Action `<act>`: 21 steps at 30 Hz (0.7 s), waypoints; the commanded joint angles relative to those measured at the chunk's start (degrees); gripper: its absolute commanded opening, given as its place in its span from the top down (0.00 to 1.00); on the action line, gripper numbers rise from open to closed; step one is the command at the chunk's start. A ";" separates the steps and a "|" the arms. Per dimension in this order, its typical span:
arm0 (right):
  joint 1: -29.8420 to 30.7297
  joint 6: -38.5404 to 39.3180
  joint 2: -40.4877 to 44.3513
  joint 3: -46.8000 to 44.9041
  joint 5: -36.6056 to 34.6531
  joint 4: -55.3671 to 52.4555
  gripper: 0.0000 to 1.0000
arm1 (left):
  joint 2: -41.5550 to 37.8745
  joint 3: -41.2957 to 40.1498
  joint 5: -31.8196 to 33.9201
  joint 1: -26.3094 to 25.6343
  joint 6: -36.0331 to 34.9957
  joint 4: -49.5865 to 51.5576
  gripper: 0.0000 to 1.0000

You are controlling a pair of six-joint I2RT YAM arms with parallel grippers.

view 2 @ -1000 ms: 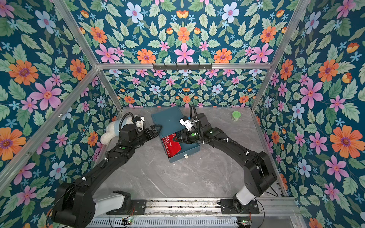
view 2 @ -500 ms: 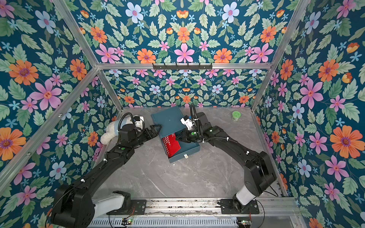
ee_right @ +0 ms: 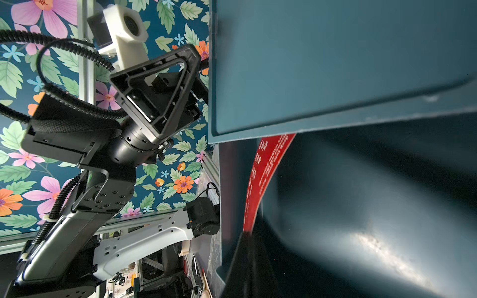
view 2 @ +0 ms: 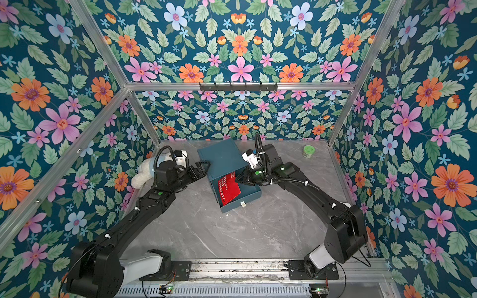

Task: Take the postcards out of the drawer
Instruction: Pick up the postcard from the drawer.

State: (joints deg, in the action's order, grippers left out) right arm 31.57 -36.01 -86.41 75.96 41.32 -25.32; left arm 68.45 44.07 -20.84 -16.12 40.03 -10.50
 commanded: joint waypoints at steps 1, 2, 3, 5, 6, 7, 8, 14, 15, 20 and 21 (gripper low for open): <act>-0.50 -0.29 1.39 0.33 -0.66 -3.84 1.00 | 0.24 0.48 0.19 0.06 -0.66 -0.65 0.00; -0.68 -0.29 1.87 0.25 -0.86 -4.49 1.00 | 0.20 0.49 0.19 0.04 -0.74 -0.62 0.00; -0.79 -0.21 2.31 0.17 -0.97 -4.97 1.00 | 0.20 0.49 0.19 0.04 -0.77 -0.62 0.00; -1.17 -0.25 3.29 -0.10 -0.93 -5.88 1.00 | 0.11 0.66 0.30 0.04 -0.93 -0.66 0.00; -1.33 -0.20 3.70 -0.11 -0.98 -6.27 1.00 | 0.11 0.75 0.44 0.10 -1.17 -0.63 0.00; -1.59 -0.20 4.23 -0.20 -0.98 -6.76 1.00 | 0.15 0.88 0.65 0.09 -1.38 -0.58 0.00; -1.81 -0.12 4.74 -0.32 -0.98 -7.07 1.00 | 0.11 1.11 0.86 0.05 -1.65 -0.34 0.00; -3.57 0.70 8.42 -0.95 -1.47 -9.43 1.00 | -0.04 3.40 3.02 0.15 -3.93 1.88 0.00; -4.05 0.76 9.11 -1.01 -1.55 -9.68 1.00 | -0.06 3.68 3.40 0.08 -4.17 2.14 0.00; -6.84 1.76 11.89 -1.20 -1.68 -10.57 1.00 | -0.02 5.20 4.82 0.16 -4.93 2.64 0.00; -7.53 2.02 12.20 -1.24 -1.68 -10.63 1.00 | -0.07 5.44 5.04 0.13 -5.01 2.76 0.00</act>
State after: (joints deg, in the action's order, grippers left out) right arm 25.10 -35.31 -75.02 74.72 40.23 -34.63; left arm 68.53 48.82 -17.47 -16.10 36.10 -8.05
